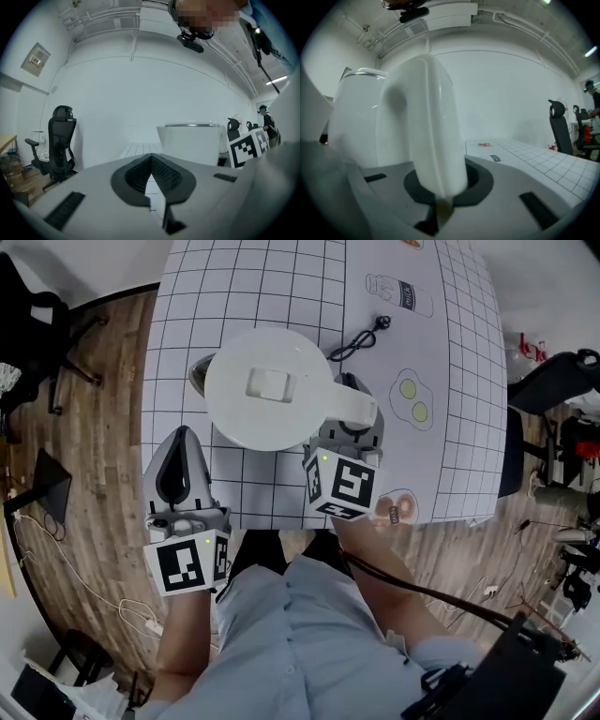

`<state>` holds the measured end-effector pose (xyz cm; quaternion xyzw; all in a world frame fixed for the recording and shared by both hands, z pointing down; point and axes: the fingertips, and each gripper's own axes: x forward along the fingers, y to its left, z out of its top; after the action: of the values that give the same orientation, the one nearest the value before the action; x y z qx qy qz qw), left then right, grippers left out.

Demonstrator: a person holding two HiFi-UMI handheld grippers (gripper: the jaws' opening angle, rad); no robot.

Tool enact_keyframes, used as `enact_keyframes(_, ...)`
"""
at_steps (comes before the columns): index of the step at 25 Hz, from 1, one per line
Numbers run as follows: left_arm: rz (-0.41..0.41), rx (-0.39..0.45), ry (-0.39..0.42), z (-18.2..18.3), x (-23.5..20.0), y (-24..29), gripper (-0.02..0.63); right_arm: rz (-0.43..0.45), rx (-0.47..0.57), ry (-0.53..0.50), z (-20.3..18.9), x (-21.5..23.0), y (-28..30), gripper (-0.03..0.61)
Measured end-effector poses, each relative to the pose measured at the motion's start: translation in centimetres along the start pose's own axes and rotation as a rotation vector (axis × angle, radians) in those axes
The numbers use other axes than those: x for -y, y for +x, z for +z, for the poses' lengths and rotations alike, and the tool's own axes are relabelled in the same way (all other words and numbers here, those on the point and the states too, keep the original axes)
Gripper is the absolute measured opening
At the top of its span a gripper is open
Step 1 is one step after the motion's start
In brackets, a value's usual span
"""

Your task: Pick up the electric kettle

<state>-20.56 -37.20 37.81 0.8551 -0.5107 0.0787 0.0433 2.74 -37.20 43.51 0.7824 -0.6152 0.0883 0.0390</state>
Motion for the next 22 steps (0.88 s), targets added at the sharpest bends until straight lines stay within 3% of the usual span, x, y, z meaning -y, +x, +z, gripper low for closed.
enact_keyframes(7,0.029,0.014,-0.005,0.7,-1.0,-2.9,-0.002,-0.017,0.042,0.061,1.9,0.7,-0.5,0.020)
enact_keyframes(16,0.025,0.084,-0.009,4.1,-1.0,-0.5,-0.002,-0.009,0.182,0.121,11.1,2.5,2.6,0.020)
enact_keyframes(22,0.005,0.108,-0.011,5.2,-0.1,-0.9,-0.002,-0.021,0.216,0.131,13.8,3.7,1.8,0.020)
